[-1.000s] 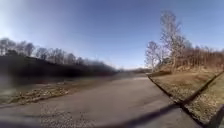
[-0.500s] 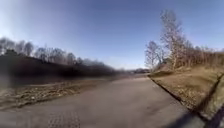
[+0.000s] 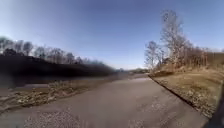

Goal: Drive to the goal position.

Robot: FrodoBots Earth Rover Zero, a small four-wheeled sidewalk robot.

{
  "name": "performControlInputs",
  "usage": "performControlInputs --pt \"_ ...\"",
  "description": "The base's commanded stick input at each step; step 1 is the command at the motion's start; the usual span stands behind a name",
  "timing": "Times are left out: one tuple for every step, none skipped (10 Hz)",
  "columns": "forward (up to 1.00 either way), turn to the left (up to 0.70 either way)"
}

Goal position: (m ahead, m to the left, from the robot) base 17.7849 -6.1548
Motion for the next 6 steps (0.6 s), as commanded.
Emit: performControlInputs --pt "0.85 0.00" --pt "0.85 0.00" --pt "0.85 0.00" --pt "0.85 0.00" --pt "0.85 0.00" --pt "0.85 0.00"
